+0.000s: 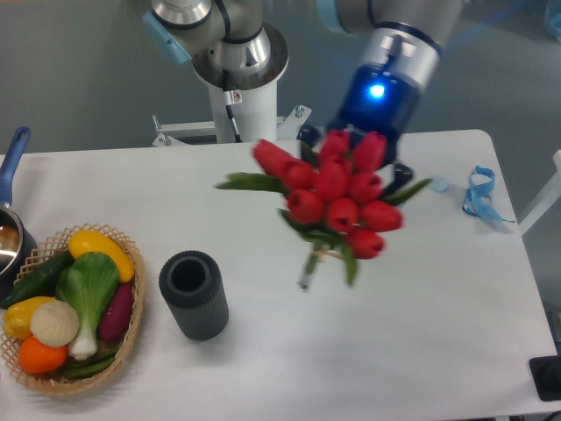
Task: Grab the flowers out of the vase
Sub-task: 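Lift the gripped tulips up out of the black vase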
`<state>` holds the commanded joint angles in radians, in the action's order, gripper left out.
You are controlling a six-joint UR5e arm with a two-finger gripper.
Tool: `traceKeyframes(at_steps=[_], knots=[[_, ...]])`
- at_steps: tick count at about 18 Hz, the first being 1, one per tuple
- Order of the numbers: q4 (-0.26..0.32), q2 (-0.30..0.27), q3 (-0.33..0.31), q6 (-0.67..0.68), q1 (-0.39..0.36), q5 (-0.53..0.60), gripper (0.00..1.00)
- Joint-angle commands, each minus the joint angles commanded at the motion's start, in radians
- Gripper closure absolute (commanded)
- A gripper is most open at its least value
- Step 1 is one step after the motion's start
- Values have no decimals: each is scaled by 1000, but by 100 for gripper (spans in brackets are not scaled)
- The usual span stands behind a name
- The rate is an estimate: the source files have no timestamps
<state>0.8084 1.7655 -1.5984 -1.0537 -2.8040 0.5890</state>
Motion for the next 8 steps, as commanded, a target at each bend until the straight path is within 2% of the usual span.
traceKeyframes(at_steps=[2, 8], knots=[[0, 12, 0, -17, -6, 2, 61], [2, 3, -26, -12, -20, -3, 61]])
